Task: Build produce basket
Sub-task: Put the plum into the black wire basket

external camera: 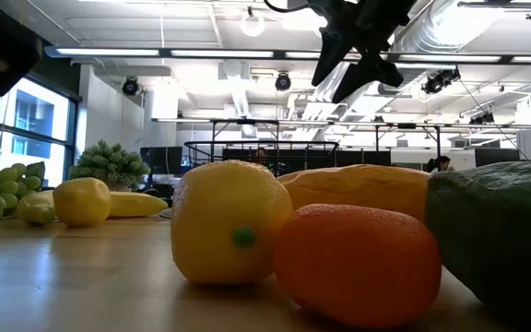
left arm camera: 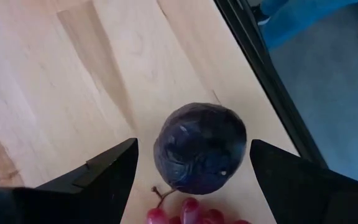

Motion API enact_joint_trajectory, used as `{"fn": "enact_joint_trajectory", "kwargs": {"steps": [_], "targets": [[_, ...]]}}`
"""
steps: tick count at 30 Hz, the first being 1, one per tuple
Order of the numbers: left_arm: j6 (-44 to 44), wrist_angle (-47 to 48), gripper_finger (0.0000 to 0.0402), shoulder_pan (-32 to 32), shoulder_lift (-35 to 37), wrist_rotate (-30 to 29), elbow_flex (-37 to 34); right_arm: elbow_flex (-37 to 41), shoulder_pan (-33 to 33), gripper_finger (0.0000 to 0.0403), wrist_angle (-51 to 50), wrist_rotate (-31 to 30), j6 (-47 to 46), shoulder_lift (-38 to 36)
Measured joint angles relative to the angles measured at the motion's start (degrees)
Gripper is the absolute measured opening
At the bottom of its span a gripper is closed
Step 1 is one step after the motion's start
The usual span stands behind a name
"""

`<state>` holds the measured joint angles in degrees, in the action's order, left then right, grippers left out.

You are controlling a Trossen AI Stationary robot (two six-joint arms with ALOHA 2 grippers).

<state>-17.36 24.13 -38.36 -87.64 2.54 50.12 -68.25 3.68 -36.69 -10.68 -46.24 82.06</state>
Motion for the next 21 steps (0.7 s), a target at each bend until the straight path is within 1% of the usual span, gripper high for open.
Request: {"fn": "enact_joint_trajectory", "kwargs": {"steps": [4,14,21], "targets": [[0.0,-0.4,0.0300,0.1,-1.7,2.2,0.0,0.0,0.0,0.0215,-0.1,0.0,0.0,0.0],[-1.4,-0.4,0.0300,0.8,-3.7,2.0,0.0,0.0,0.0,0.0215,-0.4,0.0,0.1,0.0],[-2.3,-2.3,0.0300,1.0,-5.6,3.1,0.0,0.0,0.0,0.0215,-0.7,0.0,0.0,0.0]]}}
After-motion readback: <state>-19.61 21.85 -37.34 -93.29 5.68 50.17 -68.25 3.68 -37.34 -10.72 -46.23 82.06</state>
